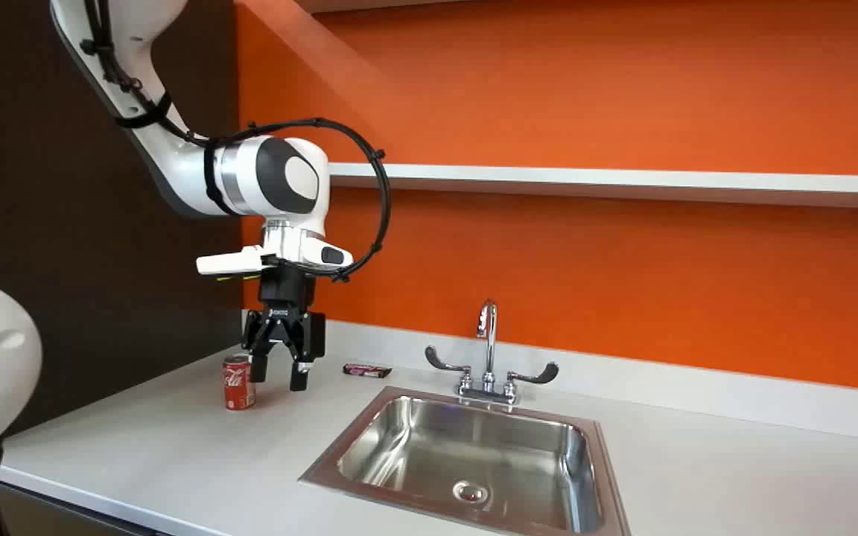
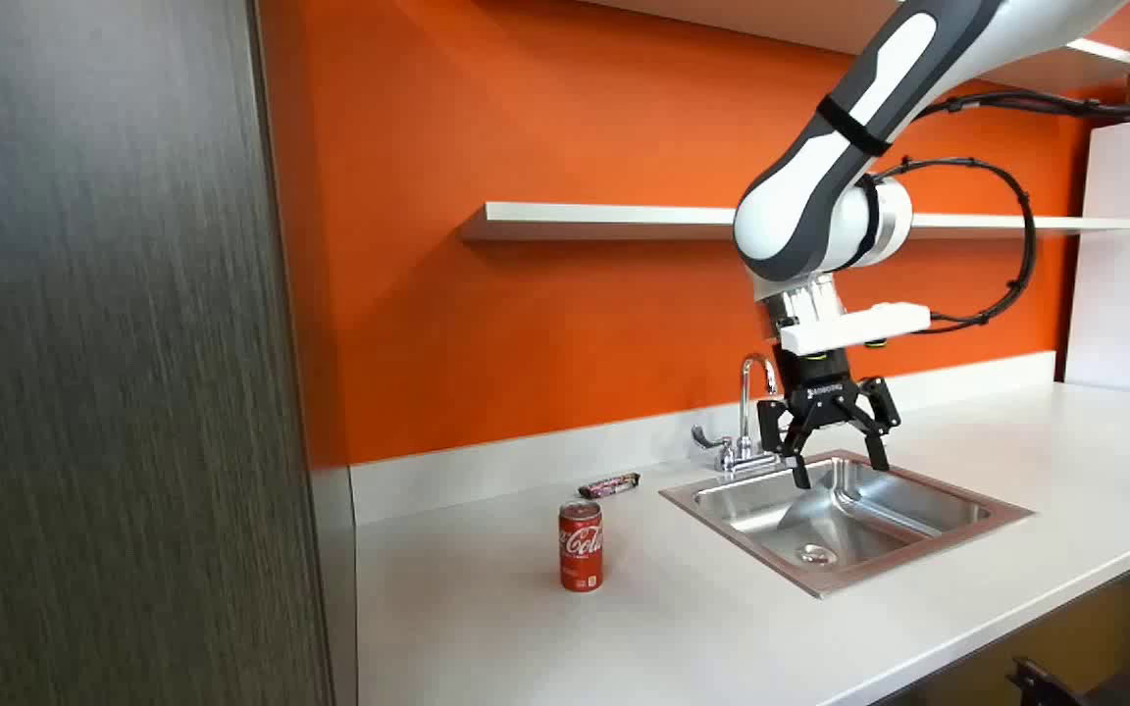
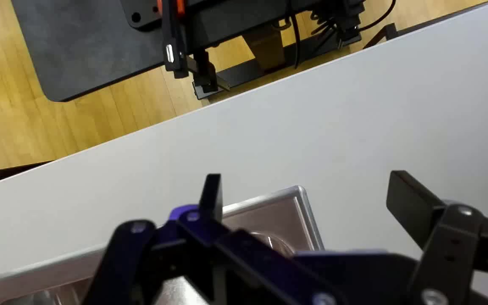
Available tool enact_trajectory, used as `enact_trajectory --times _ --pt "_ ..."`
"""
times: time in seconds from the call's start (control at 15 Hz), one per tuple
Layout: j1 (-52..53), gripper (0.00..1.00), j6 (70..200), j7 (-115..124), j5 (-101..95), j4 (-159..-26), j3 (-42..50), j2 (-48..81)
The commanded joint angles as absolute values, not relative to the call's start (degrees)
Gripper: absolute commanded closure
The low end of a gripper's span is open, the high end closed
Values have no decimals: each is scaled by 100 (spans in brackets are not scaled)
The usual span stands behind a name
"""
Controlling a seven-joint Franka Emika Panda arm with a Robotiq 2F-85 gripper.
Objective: Put the red can in the sink.
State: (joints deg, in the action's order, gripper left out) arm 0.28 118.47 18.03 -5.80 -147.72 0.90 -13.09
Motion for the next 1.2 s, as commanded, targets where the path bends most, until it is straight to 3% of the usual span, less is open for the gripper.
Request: enact_trajectory --times 0.0,0.73,1.13 --pt "-69 0 11835 1781 -556 -14763 -5 -1305" --pt "-68 0 11835 1781 -556 -14763 -5 -1303" --pt "358 0 12354 1760 -708 -14452 -606 -1117"
